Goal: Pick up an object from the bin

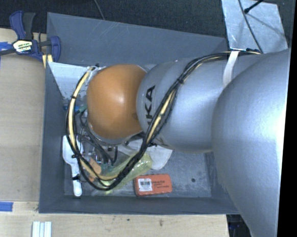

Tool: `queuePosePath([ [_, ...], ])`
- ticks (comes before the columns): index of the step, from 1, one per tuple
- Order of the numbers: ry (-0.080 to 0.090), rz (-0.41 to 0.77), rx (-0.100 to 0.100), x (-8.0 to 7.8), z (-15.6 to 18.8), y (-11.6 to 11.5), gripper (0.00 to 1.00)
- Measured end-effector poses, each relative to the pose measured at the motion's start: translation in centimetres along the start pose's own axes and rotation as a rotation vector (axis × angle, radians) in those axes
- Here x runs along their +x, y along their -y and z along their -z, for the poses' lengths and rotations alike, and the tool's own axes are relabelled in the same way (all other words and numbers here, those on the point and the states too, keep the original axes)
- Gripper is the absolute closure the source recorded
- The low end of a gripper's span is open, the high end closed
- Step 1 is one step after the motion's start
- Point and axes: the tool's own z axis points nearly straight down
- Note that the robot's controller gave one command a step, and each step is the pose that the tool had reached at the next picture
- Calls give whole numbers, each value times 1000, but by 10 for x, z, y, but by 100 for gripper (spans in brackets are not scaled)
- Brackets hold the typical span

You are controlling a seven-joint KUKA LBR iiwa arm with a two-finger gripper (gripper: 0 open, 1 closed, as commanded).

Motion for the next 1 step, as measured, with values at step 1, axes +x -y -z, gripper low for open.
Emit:
queuePosePath([
  [1,8,-4,-3,-2,5,1,0],
])
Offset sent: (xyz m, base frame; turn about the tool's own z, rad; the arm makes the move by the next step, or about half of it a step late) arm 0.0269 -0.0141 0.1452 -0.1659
